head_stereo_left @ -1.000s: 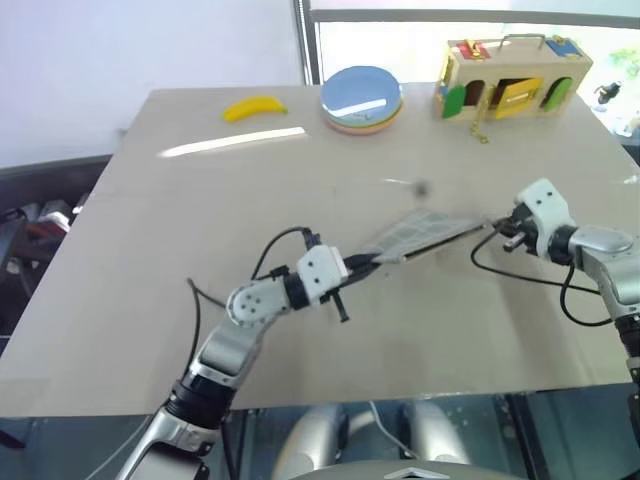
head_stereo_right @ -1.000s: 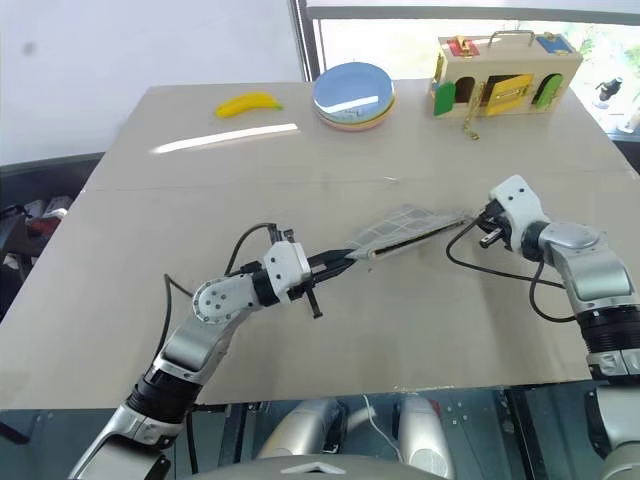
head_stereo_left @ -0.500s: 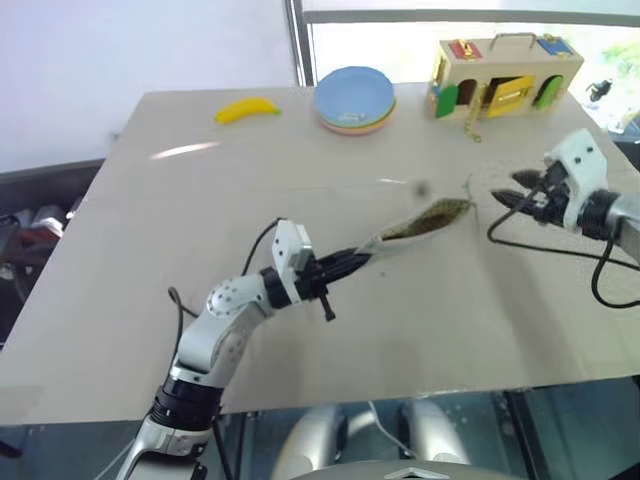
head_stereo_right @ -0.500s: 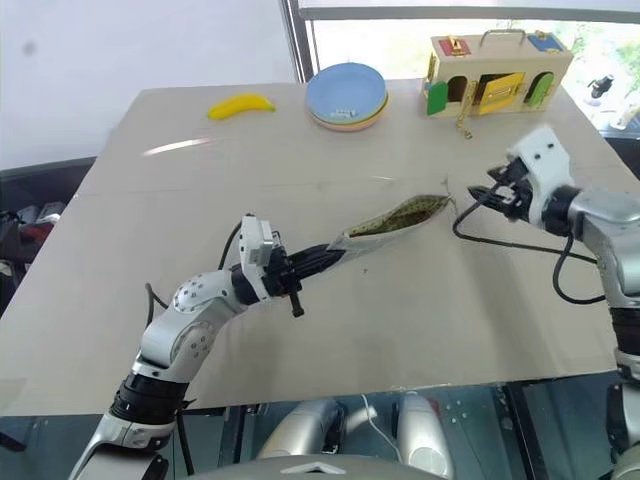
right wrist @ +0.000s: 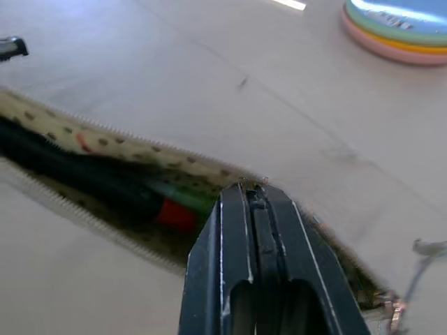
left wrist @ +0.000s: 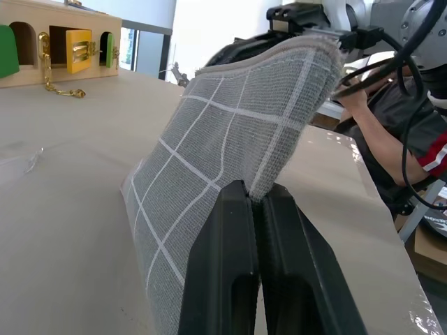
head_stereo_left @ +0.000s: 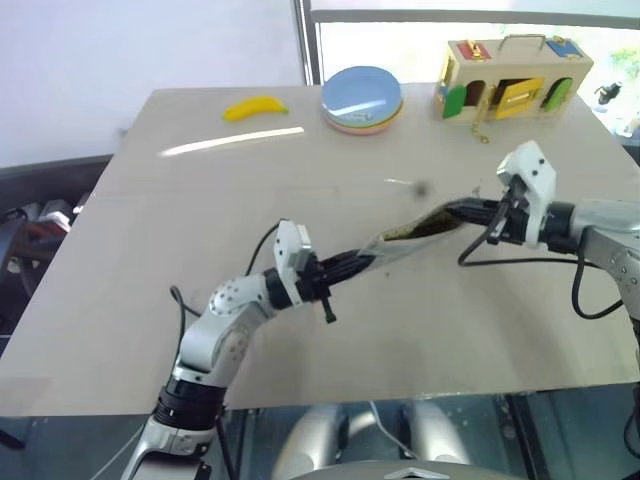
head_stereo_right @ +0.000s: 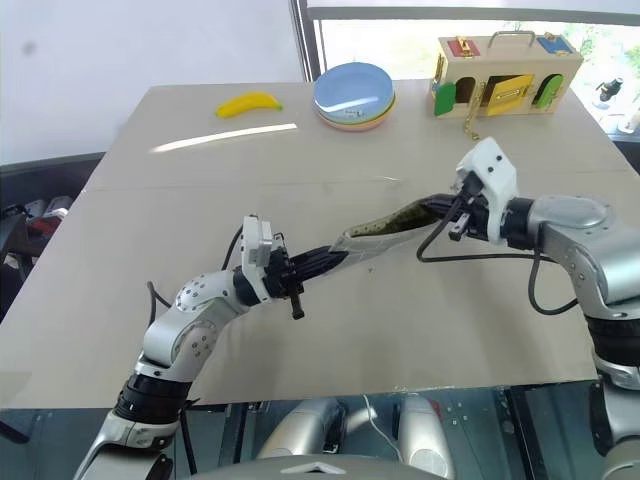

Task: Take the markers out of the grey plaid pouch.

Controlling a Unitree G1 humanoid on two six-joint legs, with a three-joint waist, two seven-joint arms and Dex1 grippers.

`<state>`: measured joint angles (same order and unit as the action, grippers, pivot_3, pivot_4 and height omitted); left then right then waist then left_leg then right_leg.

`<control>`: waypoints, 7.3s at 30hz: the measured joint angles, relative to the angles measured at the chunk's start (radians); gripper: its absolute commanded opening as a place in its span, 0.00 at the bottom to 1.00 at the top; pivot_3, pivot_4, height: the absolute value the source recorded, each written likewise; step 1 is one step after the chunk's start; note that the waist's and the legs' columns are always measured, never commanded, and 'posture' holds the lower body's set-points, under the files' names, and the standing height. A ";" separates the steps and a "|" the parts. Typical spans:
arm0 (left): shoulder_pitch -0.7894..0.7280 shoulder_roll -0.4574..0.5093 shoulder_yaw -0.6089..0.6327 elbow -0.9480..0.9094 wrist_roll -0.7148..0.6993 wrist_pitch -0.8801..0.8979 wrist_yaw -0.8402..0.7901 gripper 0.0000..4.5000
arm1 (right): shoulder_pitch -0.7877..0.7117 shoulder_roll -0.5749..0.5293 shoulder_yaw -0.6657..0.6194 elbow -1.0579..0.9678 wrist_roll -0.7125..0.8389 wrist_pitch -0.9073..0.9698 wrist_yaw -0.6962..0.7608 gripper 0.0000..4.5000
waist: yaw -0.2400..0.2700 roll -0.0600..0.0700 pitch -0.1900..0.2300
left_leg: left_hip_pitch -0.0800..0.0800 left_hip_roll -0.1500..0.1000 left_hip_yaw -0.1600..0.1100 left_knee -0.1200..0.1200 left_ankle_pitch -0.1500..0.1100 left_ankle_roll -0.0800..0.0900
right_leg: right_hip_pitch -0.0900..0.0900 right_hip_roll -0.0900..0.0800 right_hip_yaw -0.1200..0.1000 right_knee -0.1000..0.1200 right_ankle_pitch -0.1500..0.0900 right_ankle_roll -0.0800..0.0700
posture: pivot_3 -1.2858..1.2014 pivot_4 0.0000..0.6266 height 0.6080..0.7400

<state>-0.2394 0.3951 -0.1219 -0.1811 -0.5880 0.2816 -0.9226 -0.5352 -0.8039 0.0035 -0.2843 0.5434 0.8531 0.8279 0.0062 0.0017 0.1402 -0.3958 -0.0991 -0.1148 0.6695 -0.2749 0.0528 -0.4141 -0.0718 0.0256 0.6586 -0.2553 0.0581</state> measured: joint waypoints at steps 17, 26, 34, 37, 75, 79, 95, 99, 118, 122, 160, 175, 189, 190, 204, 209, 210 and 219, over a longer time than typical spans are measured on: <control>-0.026 -0.067 0.032 0.020 -0.242 0.302 -0.037 0.00 | -0.118 -0.222 0.264 -0.122 -0.172 -0.042 0.306 0.99 | 0.003 0.001 0.000 | -0.001 0.001 -0.001 0.000 0.000 0.000 | -0.001 0.001 -0.001 -0.001 0.000 0.000 | 0.52 0.24 1.00; -0.007 -0.084 -0.036 0.119 -0.164 0.305 -0.108 0.00 | -0.133 -0.204 0.467 -0.182 -0.251 0.051 0.321 0.99 | 0.007 0.000 0.000 | -0.001 0.000 -0.001 0.001 0.000 0.000 | 0.000 0.000 -0.002 -0.001 0.000 0.000 | 0.52 0.24 1.00; 0.020 -0.090 -0.067 0.194 -0.061 0.192 -0.168 0.00 | -0.123 -0.170 0.560 -0.136 -0.362 -0.020 0.322 0.99 | 0.007 0.000 0.000 | 0.000 0.000 -0.002 0.001 0.000 0.000 | 0.000 0.000 -0.002 -0.001 0.000 0.000 | 0.52 0.24 1.00; 0.021 -0.100 -0.066 0.205 -0.052 0.183 -0.174 0.00 | -0.122 -0.153 0.581 -0.108 -0.403 -0.047 0.325 0.99 | 0.006 -0.001 0.000 | 0.000 0.000 -0.002 0.001 0.000 0.000 | 0.000 0.000 -0.002 -0.001 0.000 0.000 | 0.52 0.24 1.00; 0.039 -0.107 -0.073 0.226 -0.009 0.152 -0.186 0.00 | -0.024 -0.134 0.486 -0.082 -0.508 -0.200 0.323 1.00 | 0.006 -0.004 -0.004 | 0.004 0.000 -0.001 0.000 0.000 0.000 | 0.003 0.000 -0.001 0.000 0.000 0.000 | 0.52 0.24 1.00; 0.044 -0.107 -0.075 0.220 -0.004 0.153 -0.187 0.00 | -0.009 -0.157 0.468 -0.096 -0.495 -0.195 0.337 1.00 | 0.007 -0.004 -0.004 | 0.004 0.000 -0.002 0.000 0.000 0.000 | 0.003 0.000 -0.001 -0.001 0.000 0.000 | 0.52 0.24 1.00; 0.046 -0.107 -0.079 0.215 0.002 0.166 -0.184 0.00 | -0.001 -0.179 0.480 -0.084 -0.535 -0.222 0.379 1.00 | 0.007 -0.004 -0.004 | 0.005 0.000 -0.002 0.000 0.000 0.000 | 0.004 0.000 -0.001 -0.001 0.000 0.000 | 0.52 0.24 1.00; 0.046 -0.108 -0.083 0.214 0.001 0.170 -0.182 0.00 | -0.004 -0.188 0.485 -0.085 -0.546 -0.222 0.388 1.00 | 0.008 -0.005 -0.005 | 0.005 0.000 -0.002 0.000 0.000 0.000 | 0.005 -0.001 -0.002 -0.001 0.000 0.000 | 0.52 0.24 1.00; 0.026 -0.114 -0.088 0.217 -0.004 0.195 -0.183 0.00 | -0.046 -0.197 0.507 0.010 -0.555 -0.203 0.412 1.00 | 0.008 -0.005 -0.005 | 0.005 0.000 -0.003 0.000 0.000 0.000 | 0.005 -0.001 -0.003 -0.001 0.000 0.000 | 0.52 0.24 1.00; 0.020 -0.114 -0.088 0.217 -0.005 0.200 -0.182 0.00 | -0.054 -0.194 0.507 0.025 -0.552 -0.206 0.412 1.00 | 0.008 -0.005 -0.005 | 0.005 0.000 -0.002 0.000 0.000 0.000 | 0.005 -0.001 -0.003 -0.001 0.000 0.000 | 0.52 0.24 1.00; 0.029 -0.078 -0.040 0.233 0.014 0.202 -0.195 0.00 | -0.027 -0.197 0.354 -0.087 -0.501 -0.319 0.440 0.06 | 0.007 -0.003 -0.004 | 0.001 0.000 -0.003 -0.001 0.000 -0.001 | 0.001 -0.001 -0.003 -0.001 0.000 0.000 | 0.52 0.24 1.00; 0.022 -0.093 -0.025 0.234 0.013 0.206 -0.185 0.00 | -0.017 -0.255 0.440 -0.085 -0.705 -0.343 0.433 0.06 | 0.008 -0.003 -0.004 | 0.000 0.000 -0.003 -0.001 0.000 -0.001 | 0.001 -0.001 -0.003 -0.001 0.000 0.000 | 0.52 0.24 1.00; 0.022 -0.070 0.045 0.236 -0.036 0.254 -0.186 0.00 | 0.266 -0.356 -0.017 0.202 -0.477 -0.330 0.387 0.29 | 0.006 -0.002 -0.003 | 0.001 0.000 -0.001 -0.001 0.000 -0.001 | 0.001 -0.001 0.000 -0.001 0.000 0.000 | 0.52 0.24 1.00; 0.022 -0.068 0.047 0.235 -0.036 0.254 -0.186 0.00 | 0.274 -0.332 -0.011 0.234 -0.486 -0.339 0.363 0.37 | 0.006 -0.001 -0.003 | 0.001 0.000 0.000 -0.001 0.000 -0.001 | 0.001 -0.001 0.000 0.000 0.000 0.000 | 0.52 0.24 1.00; 0.007 -0.045 0.039 0.227 -0.005 0.297 -0.108 0.00 | 0.207 -0.191 -0.026 0.170 -0.355 -0.268 0.276 1.00 | 0.003 0.000 -0.002 | 0.001 0.000 0.000 -0.001 0.000 0.000 | 0.001 0.000 0.000 0.000 0.000 0.000 | 0.52 0.24 1.00; 0.008 -0.030 0.066 0.199 -0.090 0.385 -0.146 0.00 | 0.082 -0.124 -0.031 -0.035 -0.160 -0.079 0.282 1.00 | 0.001 -0.001 -0.002 | 0.000 0.001 -0.002 -0.001 0.000 0.000 | 0.001 0.000 -0.002 -0.001 0.000 0.000 | 0.52 0.24 1.00; 0.006 -0.027 0.069 0.182 -0.104 0.398 -0.148 0.00 | 0.063 -0.117 -0.026 -0.064 -0.127 -0.038 0.280 1.00 | 0.008 -0.001 -0.002 | 0.000 0.000 -0.002 -0.001 0.000 0.000 | 0.001 -0.001 -0.002 -0.002 0.000 0.000 | 0.52 0.24 1.00; -0.015 -0.024 0.071 0.070 -0.170 0.477 -0.152 0.00 | 0.027 -0.115 -0.011 -0.110 0.004 0.104 0.273 1.00 | 0.006 -0.001 -0.002 | -0.002 0.000 -0.003 -0.001 0.000 0.000 | 0.001 -0.001 -0.003 -0.002 0.000 0.000 | 0.52 0.24 1.00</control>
<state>-0.2543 0.3716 -0.0511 -0.1109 -0.7583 0.7581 -1.0745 -0.5079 -0.9186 -0.0071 -0.3946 0.5478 0.9567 1.1012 0.0125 0.0006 0.1384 -0.3974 -0.0995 -0.1183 0.6690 -0.2751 0.0525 -0.4136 -0.0729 0.0223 0.6563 -0.2554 0.0580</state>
